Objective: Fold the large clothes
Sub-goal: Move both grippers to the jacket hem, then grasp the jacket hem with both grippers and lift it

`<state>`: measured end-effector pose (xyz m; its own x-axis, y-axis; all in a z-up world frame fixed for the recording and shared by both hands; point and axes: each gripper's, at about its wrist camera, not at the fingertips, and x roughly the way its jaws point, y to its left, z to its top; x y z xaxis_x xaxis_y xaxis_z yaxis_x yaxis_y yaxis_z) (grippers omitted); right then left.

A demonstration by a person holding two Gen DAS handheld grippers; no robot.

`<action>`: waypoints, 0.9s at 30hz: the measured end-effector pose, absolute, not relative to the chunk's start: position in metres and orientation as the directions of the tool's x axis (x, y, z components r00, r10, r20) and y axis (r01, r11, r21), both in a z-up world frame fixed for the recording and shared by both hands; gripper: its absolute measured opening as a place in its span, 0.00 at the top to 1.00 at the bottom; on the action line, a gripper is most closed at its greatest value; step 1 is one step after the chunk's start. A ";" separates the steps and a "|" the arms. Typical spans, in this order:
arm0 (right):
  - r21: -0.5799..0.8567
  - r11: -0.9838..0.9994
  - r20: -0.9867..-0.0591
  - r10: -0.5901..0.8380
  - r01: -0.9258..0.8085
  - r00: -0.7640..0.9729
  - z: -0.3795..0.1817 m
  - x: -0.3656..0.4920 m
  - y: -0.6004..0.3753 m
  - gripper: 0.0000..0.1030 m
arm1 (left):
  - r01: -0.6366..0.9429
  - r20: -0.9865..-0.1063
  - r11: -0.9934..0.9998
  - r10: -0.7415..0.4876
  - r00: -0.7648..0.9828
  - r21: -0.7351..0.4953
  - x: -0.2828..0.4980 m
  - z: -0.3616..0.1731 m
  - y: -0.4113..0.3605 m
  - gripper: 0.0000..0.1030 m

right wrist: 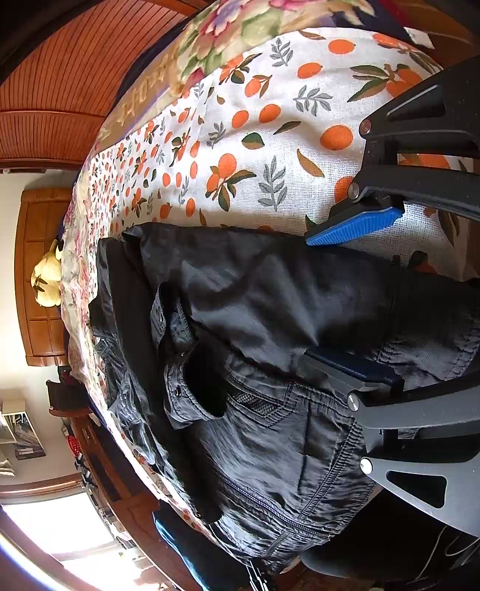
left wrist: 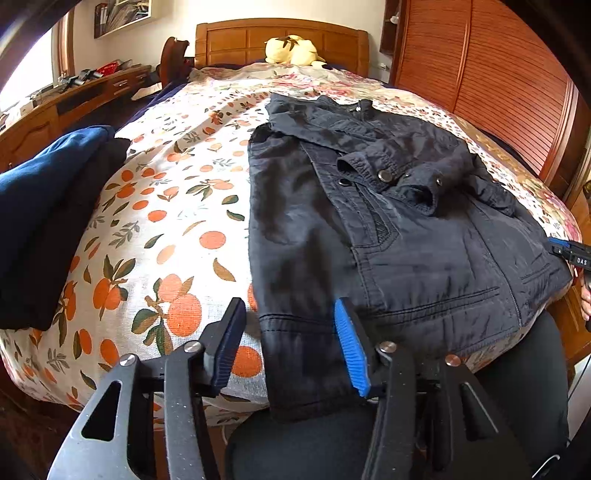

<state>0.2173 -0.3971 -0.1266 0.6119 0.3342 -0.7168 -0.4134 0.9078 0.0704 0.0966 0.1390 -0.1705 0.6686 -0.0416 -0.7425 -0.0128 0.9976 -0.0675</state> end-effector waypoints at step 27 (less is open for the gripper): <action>0.059 0.878 -0.694 0.379 -0.476 0.612 -0.120 0.211 -0.389 0.82 | 0.016 -0.734 0.993 -0.100 0.672 -0.120 0.079 -0.174 0.135 0.84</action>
<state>0.2115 -0.3888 -0.1202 0.6121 0.3788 -0.6942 -0.4759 0.8775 0.0591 0.0793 0.1349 -0.1738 0.6722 -0.1000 -0.7336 0.0164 0.9926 -0.1202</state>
